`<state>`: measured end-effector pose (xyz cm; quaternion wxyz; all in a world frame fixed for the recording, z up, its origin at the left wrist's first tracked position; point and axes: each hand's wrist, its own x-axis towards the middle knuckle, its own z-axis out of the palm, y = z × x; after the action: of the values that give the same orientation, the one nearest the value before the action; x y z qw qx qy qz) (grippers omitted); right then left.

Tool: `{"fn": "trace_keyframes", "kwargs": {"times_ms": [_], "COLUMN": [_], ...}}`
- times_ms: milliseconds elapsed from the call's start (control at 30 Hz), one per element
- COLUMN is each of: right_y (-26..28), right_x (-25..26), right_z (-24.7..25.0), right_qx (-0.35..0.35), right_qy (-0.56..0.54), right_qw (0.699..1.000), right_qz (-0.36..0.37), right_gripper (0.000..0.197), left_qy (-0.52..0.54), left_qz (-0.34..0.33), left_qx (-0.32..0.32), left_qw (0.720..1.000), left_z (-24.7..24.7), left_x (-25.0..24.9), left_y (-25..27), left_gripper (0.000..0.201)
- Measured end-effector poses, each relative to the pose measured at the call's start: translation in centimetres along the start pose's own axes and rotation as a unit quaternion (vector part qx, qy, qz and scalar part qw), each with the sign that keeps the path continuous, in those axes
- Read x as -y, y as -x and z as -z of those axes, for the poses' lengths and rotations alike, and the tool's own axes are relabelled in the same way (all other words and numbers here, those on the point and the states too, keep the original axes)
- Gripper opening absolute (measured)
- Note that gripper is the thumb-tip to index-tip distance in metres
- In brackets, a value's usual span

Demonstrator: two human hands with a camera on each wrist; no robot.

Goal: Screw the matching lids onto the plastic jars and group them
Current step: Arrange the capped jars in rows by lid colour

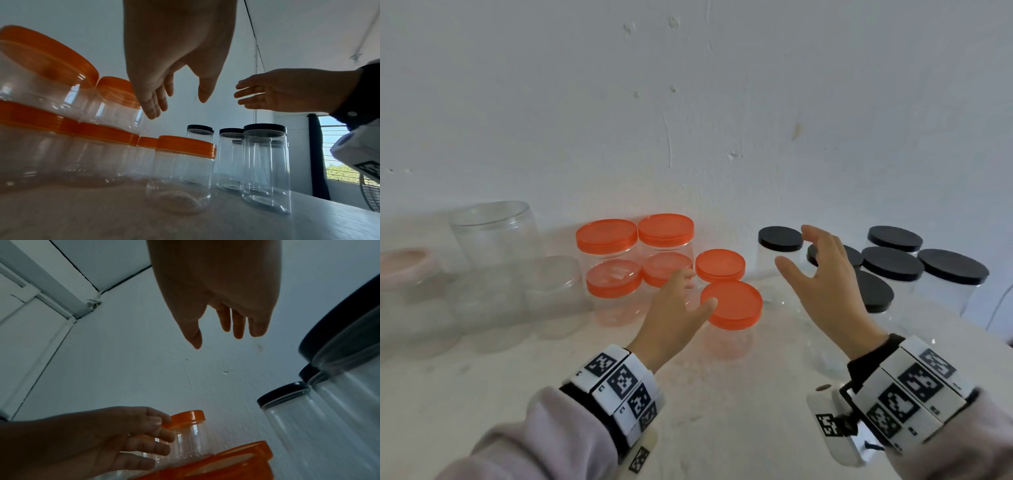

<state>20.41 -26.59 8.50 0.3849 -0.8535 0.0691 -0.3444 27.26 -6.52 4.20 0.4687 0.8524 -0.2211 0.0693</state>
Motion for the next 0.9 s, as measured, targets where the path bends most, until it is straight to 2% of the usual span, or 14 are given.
{"fn": "trace_keyframes", "kwargs": {"times_ms": [167, 367, 567, 700, 900], "right_y": [-0.9, -1.4, -1.3, -1.1, -1.0], "right_x": [-3.2, -7.4, -10.0, -11.0, -11.8], "right_z": [3.7, 7.0, 7.8, 7.8, 8.1], "right_qx": [0.024, 0.095, 0.152, 0.169, 0.236], "right_qy": [0.021, 0.044, 0.041, 0.008, 0.031], "right_qw": [0.999, 0.994, 0.988, 0.985, 0.97], "right_qz": [0.016, 0.007, -0.001, 0.01, 0.044], "right_gripper": [0.058, 0.06, 0.063, 0.066, 0.089], "left_qy": [-0.014, -0.112, -0.124, -0.14, -0.144], "left_qz": [0.033, 0.085, 0.111, 0.103, 0.055], "left_qx": [0.005, 0.069, 0.044, 0.023, -0.027], "left_qw": [0.999, 0.988, 0.985, 0.984, 0.988], "left_z": [-3.8, -6.7, -7.3, -6.6, -3.8], "left_x": [-1.2, -1.3, -0.9, -1.9, -5.8], "left_y": [-1.7, -2.2, -2.4, -3.1, -6.5], "left_gripper": [0.067, 0.098, 0.103, 0.115, 0.123]}}
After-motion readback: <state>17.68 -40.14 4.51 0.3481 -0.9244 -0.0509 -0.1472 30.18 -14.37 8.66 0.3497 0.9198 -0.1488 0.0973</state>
